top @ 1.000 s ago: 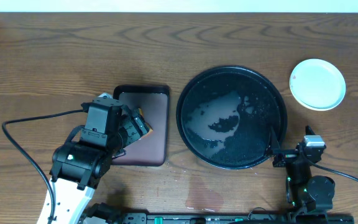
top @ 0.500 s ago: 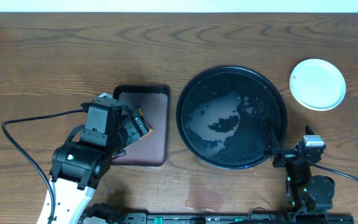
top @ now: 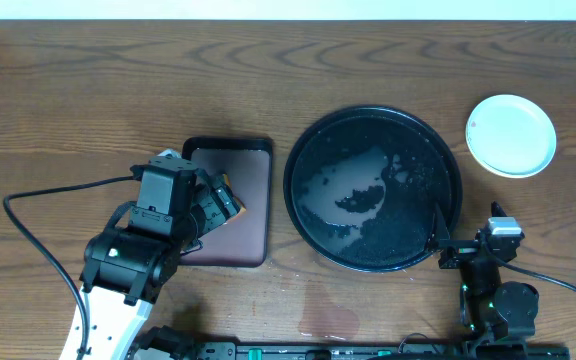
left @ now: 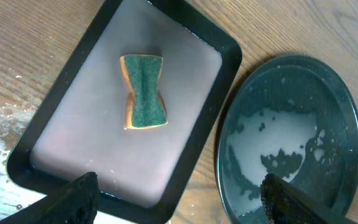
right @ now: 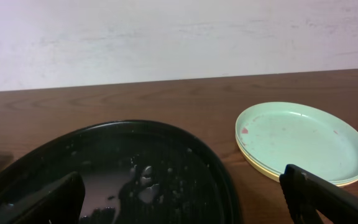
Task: Clean dirty plates on tray and stack at the side
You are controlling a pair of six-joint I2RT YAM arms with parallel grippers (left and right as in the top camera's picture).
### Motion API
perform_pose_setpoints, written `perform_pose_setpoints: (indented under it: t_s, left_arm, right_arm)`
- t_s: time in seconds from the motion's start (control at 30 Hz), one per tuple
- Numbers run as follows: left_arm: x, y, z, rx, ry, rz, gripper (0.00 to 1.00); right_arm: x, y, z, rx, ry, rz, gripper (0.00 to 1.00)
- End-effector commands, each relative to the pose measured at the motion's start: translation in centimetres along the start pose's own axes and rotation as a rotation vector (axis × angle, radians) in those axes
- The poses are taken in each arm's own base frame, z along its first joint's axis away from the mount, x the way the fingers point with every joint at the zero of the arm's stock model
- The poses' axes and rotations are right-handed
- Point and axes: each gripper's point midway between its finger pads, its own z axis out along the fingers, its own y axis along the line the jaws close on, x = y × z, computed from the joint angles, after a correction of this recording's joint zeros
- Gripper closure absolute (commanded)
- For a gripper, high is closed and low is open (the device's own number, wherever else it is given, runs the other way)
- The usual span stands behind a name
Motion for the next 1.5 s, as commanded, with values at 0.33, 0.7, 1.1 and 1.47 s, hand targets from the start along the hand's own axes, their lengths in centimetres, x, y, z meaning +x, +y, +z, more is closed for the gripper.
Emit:
perform_pose_setpoints:
  t_s: [0.33, 0.7, 1.1, 1.47]
  left_arm:
    - [-0.6, 0.0, -0.3, -0.007, -0.022, -0.001, 0.16]
    - [-0.6, 0.0, -0.3, -0.007, -0.022, -0.001, 0.16]
    - [-0.6, 0.0, -0.3, -0.007, -0.022, -0.001, 0.16]
    - [1.2, 3.9, -0.6, -0.183, 0.04, 0.078, 0.16]
  right_arm:
    - [-0.3, -1.5, -0.1, 0.068, -0.02, -0.025, 0.01]
    - [-0.3, -1.3, -0.1, 0.058, -0.017, -0.125, 0.01]
    - [-0.3, -1.3, -0.1, 0.059, -0.017, -0.125, 0.01]
    - [-0.3, -1.3, -0.1, 0.059, -0.017, -0.125, 0.01]
